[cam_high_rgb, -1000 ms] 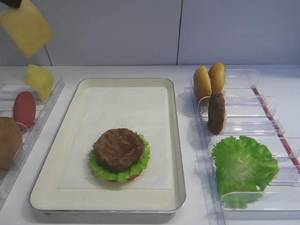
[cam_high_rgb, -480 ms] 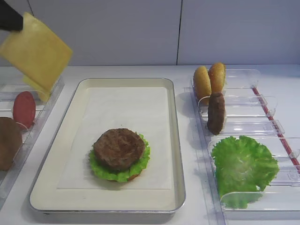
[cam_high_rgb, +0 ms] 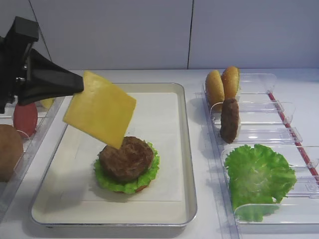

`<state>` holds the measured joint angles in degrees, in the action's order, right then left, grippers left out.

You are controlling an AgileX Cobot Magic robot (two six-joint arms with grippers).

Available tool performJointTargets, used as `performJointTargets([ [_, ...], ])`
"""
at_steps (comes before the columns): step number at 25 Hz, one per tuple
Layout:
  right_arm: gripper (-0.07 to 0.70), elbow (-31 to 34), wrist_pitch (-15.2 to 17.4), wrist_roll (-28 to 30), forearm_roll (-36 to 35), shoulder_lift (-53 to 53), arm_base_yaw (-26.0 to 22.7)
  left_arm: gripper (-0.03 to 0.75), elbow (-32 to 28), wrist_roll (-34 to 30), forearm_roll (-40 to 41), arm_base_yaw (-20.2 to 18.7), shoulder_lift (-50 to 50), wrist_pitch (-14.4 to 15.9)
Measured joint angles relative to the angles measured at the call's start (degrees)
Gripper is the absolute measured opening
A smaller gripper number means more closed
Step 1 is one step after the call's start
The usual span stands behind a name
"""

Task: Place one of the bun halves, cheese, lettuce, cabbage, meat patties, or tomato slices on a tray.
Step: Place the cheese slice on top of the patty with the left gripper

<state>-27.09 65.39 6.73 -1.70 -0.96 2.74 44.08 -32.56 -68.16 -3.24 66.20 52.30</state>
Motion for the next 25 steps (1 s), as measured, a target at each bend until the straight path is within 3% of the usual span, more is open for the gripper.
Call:
performJointTargets([
  [3, 0.523, 0.0, -0.25, 0.0, 0.0, 0.0, 0.0, 0.003, -1.76, -2.64, -5.99, -4.22, -0.02, -5.08],
  [7, 0.523, 0.0, -0.25, 0.0, 0.0, 0.0, 0.0, 0.002, -3.29, -3.4, -8.05, -10.05, -0.02, -13.16],
  [9, 0.523, 0.0, -0.25, 0.0, 0.0, 0.0, 0.0, 0.002, -3.71, -3.5, -10.09, -12.31, 0.58, -15.7],
  [16, 0.523, 0.0, -0.25, 0.0, 0.0, 0.0, 0.0, 0.002, -3.83, -8.7, -19.9, -17.93, 9.29, -18.06],
  [25, 0.523, 0.0, -0.25, 0.0, 0.0, 0.0, 0.0, 0.002, -3.83, -10.44, -18.99, -18.29, 12.32, -21.68],
])
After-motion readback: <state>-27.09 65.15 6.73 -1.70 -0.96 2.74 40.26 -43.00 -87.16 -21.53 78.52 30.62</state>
